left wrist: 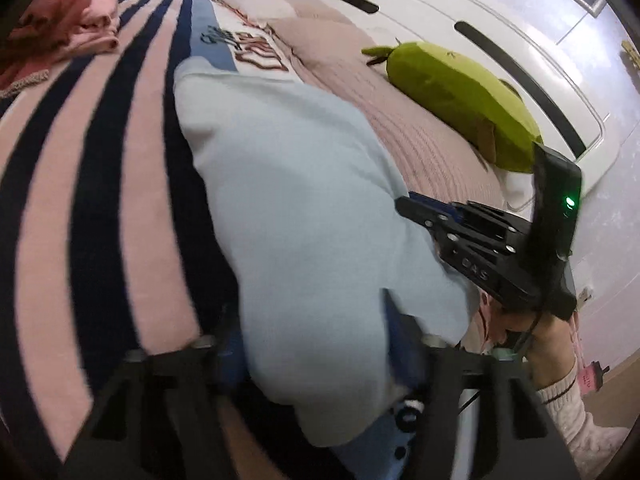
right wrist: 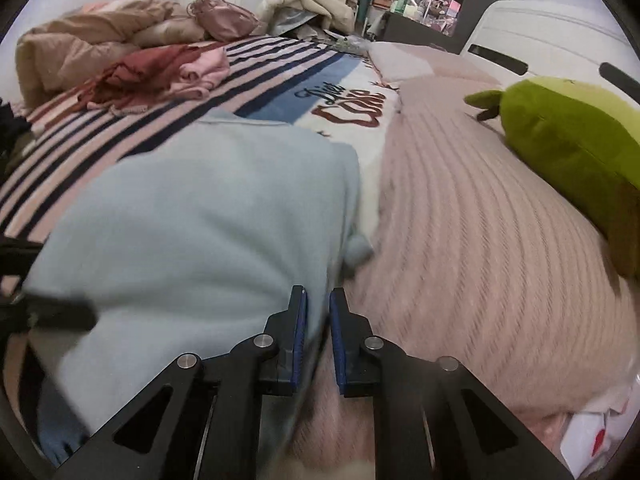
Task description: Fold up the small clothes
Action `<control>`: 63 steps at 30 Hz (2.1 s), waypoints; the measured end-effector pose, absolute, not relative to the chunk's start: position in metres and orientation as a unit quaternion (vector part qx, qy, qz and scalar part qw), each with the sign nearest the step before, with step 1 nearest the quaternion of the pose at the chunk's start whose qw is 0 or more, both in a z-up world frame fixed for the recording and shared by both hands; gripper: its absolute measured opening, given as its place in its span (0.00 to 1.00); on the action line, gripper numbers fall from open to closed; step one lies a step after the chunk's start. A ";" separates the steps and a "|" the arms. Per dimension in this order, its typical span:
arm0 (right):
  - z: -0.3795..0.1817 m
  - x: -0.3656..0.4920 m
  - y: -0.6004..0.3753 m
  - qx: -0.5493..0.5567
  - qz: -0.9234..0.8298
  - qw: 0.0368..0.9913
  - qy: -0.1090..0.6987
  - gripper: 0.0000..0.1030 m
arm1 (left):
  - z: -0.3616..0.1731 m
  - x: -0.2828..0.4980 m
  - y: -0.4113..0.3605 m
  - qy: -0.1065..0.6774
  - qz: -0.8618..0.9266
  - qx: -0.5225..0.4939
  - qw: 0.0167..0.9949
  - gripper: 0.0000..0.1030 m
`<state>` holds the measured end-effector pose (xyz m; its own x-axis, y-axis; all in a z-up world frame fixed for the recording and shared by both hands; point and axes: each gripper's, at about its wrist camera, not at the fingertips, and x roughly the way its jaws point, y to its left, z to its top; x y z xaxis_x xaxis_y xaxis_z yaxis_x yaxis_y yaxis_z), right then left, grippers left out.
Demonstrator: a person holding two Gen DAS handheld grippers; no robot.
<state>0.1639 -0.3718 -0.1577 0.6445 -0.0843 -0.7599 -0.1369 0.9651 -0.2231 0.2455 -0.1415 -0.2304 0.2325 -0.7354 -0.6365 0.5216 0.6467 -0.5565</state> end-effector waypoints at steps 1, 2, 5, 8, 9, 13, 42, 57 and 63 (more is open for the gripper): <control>-0.156 0.159 -0.373 -0.124 0.019 0.900 0.418 0.06 | -0.229 0.243 -0.141 0.463 -0.402 -0.108 0.783 0.39; -0.152 0.154 -0.374 -0.111 0.025 0.903 0.415 0.07 | -0.227 0.241 -0.140 0.458 -0.401 -0.108 0.786 0.36; -0.141 0.144 -0.377 -0.073 0.046 0.908 0.410 0.16 | -0.216 0.233 -0.131 0.445 -0.400 -0.110 0.794 0.31; -0.136 0.132 -0.372 -0.044 0.086 0.905 0.414 0.28 | -0.203 0.217 -0.112 0.433 -0.397 -0.109 0.802 0.30; -0.135 0.127 -0.369 -0.028 0.104 0.903 0.415 0.31 | -0.200 0.210 -0.104 0.430 -0.394 -0.107 0.805 0.30; -0.139 0.119 -0.367 0.053 0.164 0.889 0.425 0.58 | -0.200 0.180 -0.065 0.455 -0.386 -0.099 0.797 0.35; -0.165 0.173 -0.349 0.174 0.267 0.853 0.413 0.18 | -0.177 0.256 -0.061 0.450 -0.375 -0.142 0.798 0.21; 0.005 0.123 -0.250 0.102 0.327 0.905 0.252 0.17 | 0.014 0.172 0.013 0.291 -0.347 -0.058 0.890 0.20; 0.051 0.126 -0.166 0.078 0.381 0.897 0.211 0.17 | 0.073 0.138 0.091 0.252 -0.282 -0.038 0.925 0.20</control>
